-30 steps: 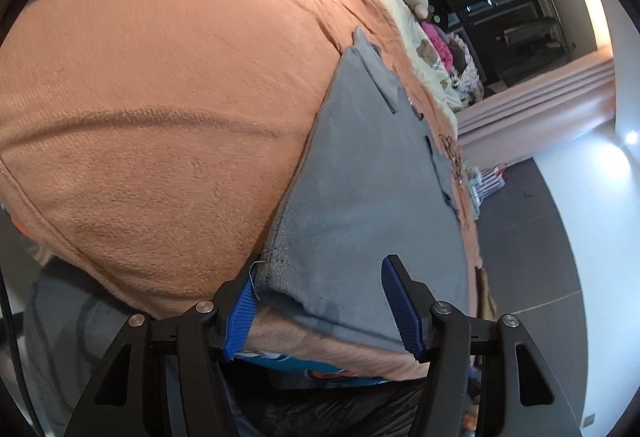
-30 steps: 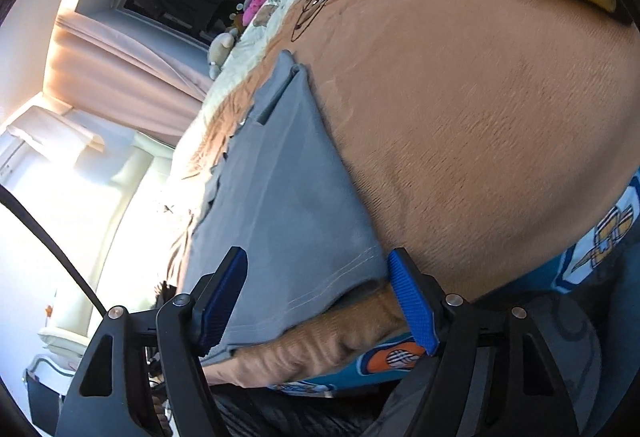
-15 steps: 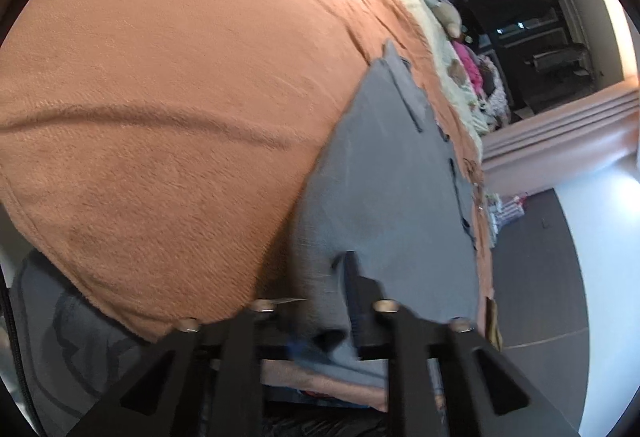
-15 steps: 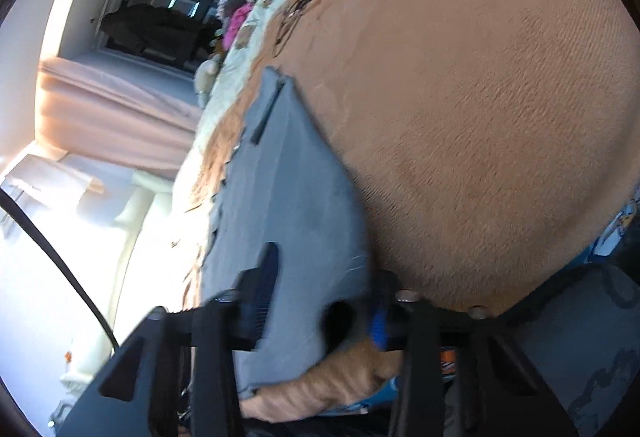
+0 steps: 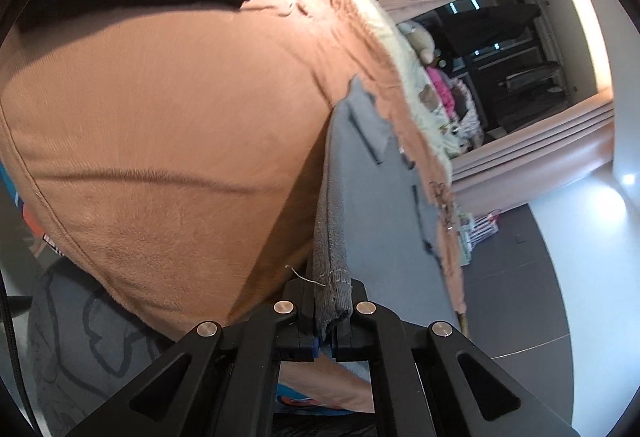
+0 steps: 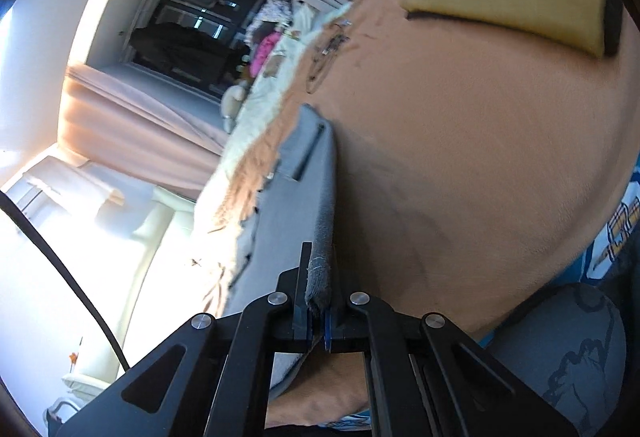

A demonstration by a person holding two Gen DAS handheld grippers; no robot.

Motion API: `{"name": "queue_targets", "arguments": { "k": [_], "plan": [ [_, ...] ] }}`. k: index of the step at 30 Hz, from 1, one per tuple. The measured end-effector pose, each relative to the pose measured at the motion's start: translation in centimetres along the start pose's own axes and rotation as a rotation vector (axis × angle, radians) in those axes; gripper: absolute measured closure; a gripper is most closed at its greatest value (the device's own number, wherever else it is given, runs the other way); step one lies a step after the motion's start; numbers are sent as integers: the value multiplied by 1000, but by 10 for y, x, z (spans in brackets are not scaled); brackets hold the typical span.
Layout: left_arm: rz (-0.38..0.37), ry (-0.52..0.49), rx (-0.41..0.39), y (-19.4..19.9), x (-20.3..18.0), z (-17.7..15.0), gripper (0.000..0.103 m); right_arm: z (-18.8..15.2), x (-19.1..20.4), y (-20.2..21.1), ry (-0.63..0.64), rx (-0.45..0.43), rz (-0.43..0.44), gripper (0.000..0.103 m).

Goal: Fold small clothes
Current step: 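Lift the hem with both grippers and fold it over toward the collar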

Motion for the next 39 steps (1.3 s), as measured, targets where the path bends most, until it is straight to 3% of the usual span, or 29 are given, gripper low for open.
{"name": "queue_targets", "arguments": {
  "k": [11,32,39],
  "plan": [
    [-117,-58,-52,71,-32,-6,101,-13,16,51,40,-54,104,103],
    [-261,-66,-131,213,-39,-37,101,-20,19,88,98,-99,223,103],
    [-285,-99,-148,228,-45,-35,101,-17,12,82,129,-108,240,103]
  ]
}}
Point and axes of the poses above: each gripper's, at about its wrist camera, not at the fingertips, and y roughly against the way its jaws point, x to its left, z to its top, the point moved 4 cm from there along -y, roughly the way its jaws point, and after that the axes turned 8 degrees about y, right-handed, at the moved point
